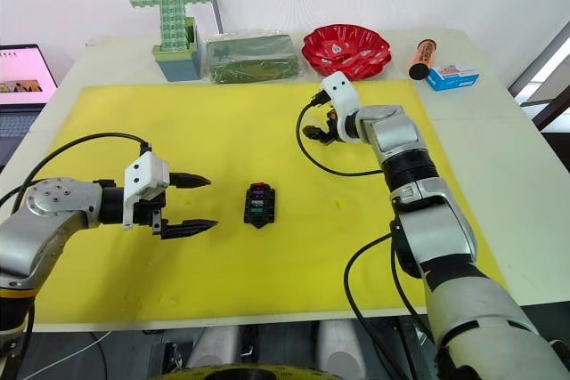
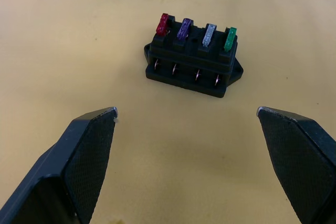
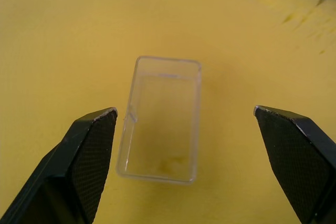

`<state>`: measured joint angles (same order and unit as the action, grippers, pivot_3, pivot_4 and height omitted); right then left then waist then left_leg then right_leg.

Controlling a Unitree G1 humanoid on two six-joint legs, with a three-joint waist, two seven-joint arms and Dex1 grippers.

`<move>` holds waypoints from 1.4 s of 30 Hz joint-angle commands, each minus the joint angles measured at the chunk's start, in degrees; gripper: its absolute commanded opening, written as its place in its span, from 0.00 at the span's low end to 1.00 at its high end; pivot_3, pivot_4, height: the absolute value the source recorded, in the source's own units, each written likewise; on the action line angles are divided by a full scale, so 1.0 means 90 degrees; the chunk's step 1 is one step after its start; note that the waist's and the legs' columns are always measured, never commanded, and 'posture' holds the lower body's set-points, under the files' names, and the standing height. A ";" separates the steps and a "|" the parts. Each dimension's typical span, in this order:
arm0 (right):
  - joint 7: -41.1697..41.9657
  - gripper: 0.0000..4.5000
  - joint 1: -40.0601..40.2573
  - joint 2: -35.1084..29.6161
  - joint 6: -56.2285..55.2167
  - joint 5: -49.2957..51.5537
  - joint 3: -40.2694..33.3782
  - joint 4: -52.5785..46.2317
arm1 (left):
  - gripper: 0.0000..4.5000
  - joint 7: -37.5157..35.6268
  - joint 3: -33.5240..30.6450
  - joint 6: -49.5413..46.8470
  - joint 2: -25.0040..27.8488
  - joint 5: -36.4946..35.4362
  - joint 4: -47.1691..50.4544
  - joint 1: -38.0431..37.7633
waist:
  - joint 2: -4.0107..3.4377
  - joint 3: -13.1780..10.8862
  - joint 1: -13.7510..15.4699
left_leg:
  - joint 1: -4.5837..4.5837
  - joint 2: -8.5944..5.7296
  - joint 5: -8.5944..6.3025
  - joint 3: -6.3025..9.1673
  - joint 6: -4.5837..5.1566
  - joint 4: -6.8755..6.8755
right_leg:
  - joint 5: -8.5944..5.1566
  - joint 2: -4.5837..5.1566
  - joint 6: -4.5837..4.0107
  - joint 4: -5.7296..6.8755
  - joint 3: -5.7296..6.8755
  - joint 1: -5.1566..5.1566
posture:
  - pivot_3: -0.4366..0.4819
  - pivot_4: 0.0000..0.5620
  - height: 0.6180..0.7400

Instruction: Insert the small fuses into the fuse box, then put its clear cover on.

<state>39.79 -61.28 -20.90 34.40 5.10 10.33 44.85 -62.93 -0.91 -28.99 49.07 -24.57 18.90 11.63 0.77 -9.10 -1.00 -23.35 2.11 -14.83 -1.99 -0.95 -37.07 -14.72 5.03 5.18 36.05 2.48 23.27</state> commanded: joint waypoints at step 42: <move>-0.0286 0.40 0.0603 -0.0060 0.1968 0.0271 -0.0507 -0.3892 | 1.00 0.3299 0.1608 -0.1613 -0.1864 0.0723 0.1476 -0.0529 | -0.0003 0.0003 0.0052 | 0.0004 -0.0007 0.0000 0.0007 0.0000 -0.0003 | 0.0000 0.0000 0.0000 0.0000 -0.0017 -0.0003 | 0.48 0.27 1.00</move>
<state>37.73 -55.31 -21.31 51.86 6.56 7.41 12.89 -36.11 12.48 -43.31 33.81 -19.72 32.11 6.04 0.74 -9.08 -0.53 -23.32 2.05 -14.83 -1.91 -0.95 -37.11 -14.72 5.03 5.18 36.05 2.33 23.22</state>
